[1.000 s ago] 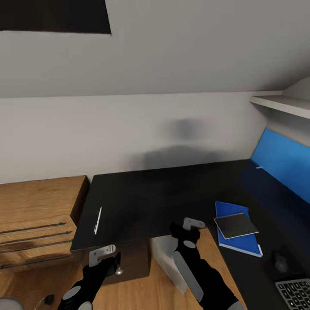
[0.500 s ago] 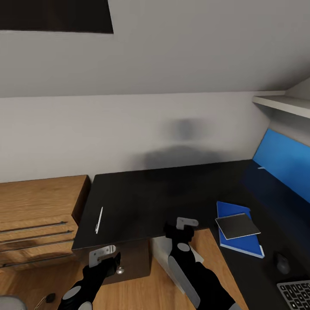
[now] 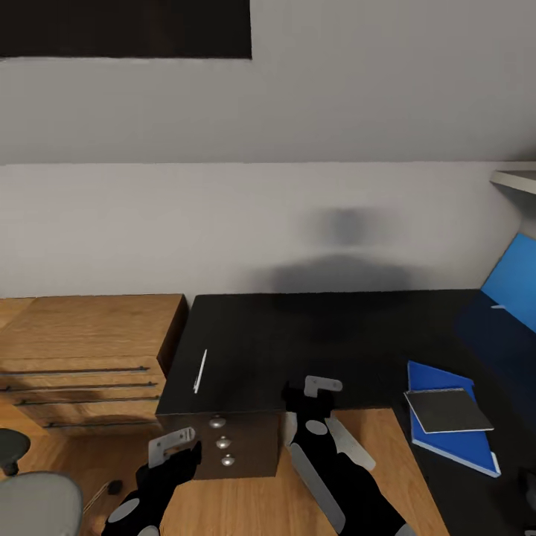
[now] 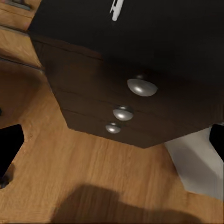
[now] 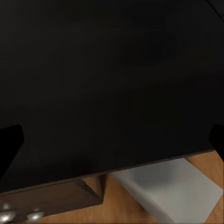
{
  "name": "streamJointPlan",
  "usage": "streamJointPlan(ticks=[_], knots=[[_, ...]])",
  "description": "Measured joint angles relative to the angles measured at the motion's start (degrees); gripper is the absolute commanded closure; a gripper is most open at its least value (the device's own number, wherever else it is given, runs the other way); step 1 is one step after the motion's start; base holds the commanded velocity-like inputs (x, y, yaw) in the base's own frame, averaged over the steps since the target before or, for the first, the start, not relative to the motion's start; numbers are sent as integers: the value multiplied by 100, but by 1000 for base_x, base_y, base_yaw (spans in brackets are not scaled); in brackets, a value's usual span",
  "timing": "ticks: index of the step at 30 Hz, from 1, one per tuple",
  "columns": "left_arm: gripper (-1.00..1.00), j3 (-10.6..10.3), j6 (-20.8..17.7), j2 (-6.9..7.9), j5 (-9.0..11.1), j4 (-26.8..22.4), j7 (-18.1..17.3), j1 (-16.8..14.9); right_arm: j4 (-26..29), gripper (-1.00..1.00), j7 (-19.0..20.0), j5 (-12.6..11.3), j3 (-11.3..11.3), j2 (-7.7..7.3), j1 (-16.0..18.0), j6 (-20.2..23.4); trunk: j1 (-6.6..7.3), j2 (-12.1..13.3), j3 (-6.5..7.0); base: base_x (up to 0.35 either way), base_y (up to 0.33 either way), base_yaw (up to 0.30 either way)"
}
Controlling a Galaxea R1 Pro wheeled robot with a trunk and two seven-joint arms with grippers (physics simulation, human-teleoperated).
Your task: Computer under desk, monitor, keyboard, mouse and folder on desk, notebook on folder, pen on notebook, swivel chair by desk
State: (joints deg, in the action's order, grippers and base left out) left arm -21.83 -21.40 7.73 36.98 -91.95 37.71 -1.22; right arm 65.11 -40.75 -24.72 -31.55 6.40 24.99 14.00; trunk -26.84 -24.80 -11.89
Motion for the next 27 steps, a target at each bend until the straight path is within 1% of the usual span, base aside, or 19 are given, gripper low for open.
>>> streamJointPlan(ticks=[9, 18, 23, 24, 27], knots=[[-100, 1, 8, -2, 19, 0, 82, 16, -7, -100, 2, -1, -8, 3, 0, 0, 0, 1, -16, 0, 204, 277], [-100, -8, 2, -27, 38, 27, 83, 17, -9, -100, 2, 0, -7, 4, 0, 0, 0, 0, -34, 0, 29, 269], [-100, -10, 1, -31, 38, 36, 83, 15, -8, -100, 8, 0, -6, -1, -1, 0, 0, 0, -41, 0, 1, 87], [-100, -10, 0, -31, 38, 37, 83, 15, -11, -100, 19, 1, -89, -2, -2, 0, 0, 0, -41, 0, 0, 9], [-100, -10, 1, -31, 42, 37, 83, 15, -5, -100, 9, 0, -199, -19, -1, 0, 0, 0, -41, 0, 0, 61]])
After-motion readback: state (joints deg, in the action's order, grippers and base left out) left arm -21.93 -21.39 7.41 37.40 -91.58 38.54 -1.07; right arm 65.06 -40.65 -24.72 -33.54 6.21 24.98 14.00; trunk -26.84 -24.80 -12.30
